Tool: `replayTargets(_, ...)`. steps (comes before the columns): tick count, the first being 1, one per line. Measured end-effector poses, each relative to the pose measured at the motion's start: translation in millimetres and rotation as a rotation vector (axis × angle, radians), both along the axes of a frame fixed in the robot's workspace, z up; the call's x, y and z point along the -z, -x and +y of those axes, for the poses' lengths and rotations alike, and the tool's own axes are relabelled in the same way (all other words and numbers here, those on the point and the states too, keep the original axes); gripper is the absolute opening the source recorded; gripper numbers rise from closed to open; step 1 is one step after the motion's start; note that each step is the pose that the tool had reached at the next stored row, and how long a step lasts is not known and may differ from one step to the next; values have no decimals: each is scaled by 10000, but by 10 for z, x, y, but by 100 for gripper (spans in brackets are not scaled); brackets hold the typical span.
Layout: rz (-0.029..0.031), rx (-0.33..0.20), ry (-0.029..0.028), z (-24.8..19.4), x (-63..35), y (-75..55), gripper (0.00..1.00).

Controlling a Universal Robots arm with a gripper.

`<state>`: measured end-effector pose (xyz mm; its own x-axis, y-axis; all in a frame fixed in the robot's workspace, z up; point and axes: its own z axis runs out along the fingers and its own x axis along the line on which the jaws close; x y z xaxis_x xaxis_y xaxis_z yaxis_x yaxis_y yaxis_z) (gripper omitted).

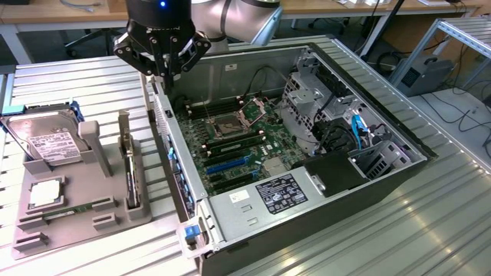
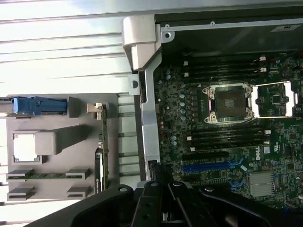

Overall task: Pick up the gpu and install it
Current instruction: 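Reach for the gpu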

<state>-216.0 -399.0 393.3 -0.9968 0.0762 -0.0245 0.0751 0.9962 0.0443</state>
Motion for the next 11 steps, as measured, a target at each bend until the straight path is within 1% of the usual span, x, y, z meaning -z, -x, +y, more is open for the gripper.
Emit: replayTargets(11,0,0,0,0,0,37,11)
